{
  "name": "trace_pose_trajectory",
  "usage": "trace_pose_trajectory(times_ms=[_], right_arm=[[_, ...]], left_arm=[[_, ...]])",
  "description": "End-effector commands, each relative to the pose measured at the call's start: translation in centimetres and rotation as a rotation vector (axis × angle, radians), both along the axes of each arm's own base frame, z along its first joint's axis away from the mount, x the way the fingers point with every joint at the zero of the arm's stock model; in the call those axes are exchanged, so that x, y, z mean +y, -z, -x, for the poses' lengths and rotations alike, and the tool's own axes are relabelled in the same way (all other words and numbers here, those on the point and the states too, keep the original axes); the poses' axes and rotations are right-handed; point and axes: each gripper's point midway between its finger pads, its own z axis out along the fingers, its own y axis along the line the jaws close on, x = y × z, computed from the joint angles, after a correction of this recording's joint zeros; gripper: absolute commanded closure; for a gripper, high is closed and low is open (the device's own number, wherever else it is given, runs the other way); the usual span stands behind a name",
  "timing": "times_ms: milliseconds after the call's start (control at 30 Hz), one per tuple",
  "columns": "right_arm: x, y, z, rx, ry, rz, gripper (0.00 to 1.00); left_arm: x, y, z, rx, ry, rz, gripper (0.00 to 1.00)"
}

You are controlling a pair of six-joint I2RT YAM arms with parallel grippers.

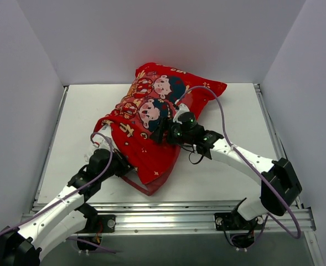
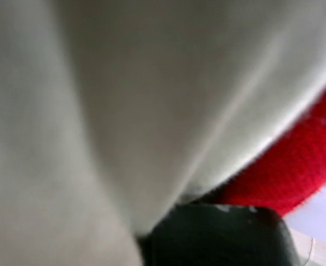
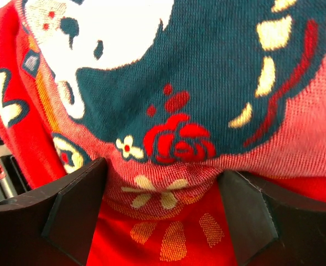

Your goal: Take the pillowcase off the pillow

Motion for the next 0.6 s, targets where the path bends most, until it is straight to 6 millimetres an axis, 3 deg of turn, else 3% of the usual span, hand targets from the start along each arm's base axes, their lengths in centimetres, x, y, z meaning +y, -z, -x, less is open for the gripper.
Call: trace_pose_trajectory(times_ms=[0,67,133,167,200,567], right_arm=[[0.1,-4.2,0.5,-0.090,0.012,-0.087,0.25],[-0.9,-4.9,1.2,-0.095,0.046,-0.078,0.25],[-2.3,-3.6,2.2,-0.053,0.082,-0.031,0.26],[-3.2,-4.0,2.5,-0.049,0.121,-0.030,0.27],[-4.1,-2.6,3.2,-0.008,0.138,0.008,0.27],[-9.4,0.4,7.5,0.129,0.251,0.074,0.31]], left_arm=[[-1.4,-4.8,-1.6,-0.141,0.002,0.087,0.98],[-1.6,-5.4,-1.6,-0.153,0.010,0.091,0.98],[-1.9,-6.6,-1.8,-0.173,0.012,0.103,0.98],[-2.2,-7.0,-1.7,-0.182,0.020,0.101,0.98],[-2.4,-7.9,-1.8,-0.199,0.021,0.106,0.98],[-4.4,-9.6,-2.3,-0.224,0.058,0.081,0.98]])
